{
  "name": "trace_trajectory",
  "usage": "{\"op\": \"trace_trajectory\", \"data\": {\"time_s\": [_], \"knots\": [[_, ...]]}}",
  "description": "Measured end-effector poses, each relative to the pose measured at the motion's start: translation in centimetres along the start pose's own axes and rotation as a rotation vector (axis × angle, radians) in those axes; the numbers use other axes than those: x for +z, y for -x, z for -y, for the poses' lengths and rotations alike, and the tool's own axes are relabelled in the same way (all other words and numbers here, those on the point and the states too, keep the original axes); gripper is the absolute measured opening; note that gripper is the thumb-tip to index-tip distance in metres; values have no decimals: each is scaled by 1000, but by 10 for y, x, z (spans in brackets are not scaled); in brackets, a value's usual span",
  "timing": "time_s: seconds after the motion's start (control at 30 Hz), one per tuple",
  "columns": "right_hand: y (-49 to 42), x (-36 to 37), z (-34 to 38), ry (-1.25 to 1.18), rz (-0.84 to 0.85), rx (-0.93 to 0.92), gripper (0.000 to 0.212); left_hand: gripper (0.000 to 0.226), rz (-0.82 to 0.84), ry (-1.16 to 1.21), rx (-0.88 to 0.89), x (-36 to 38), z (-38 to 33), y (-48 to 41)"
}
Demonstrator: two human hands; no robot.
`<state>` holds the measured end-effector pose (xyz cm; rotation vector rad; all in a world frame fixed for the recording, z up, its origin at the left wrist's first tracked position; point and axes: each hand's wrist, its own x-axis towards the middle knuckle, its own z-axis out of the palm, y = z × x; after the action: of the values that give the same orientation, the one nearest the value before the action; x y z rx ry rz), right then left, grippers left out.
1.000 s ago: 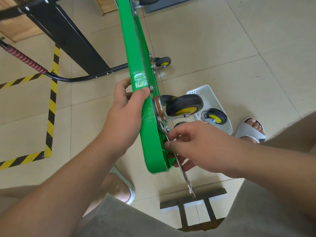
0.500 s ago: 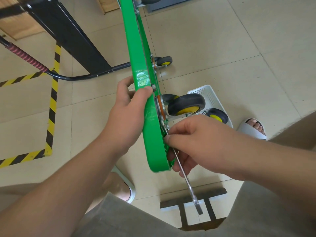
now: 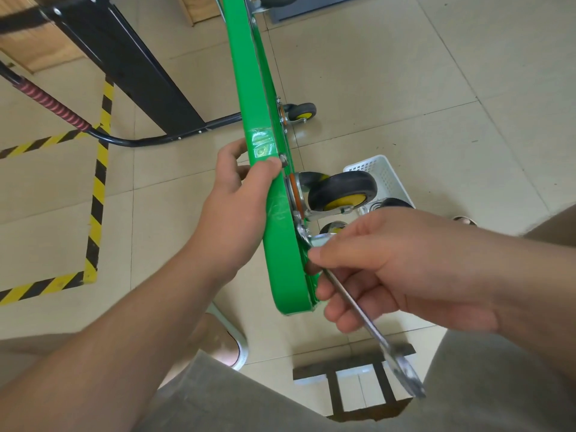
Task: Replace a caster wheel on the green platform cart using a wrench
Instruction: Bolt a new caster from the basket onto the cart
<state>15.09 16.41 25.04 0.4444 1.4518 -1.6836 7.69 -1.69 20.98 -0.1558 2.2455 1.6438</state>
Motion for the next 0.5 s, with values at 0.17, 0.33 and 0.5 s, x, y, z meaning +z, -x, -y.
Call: {"op": "trace_trajectory", "data": {"time_s": [0.17, 0.33, 0.5], "knots": [[-4, -2, -19, 161, -111, 13, 17, 39, 3, -13, -17, 0, 0, 0], [-18, -3, -26, 249, -188, -42, 10, 42, 7, -14, -17, 0, -1, 0], [-27, 1, -22, 174, -170, -85, 12, 41, 6, -22, -16, 1, -1, 0]]}}
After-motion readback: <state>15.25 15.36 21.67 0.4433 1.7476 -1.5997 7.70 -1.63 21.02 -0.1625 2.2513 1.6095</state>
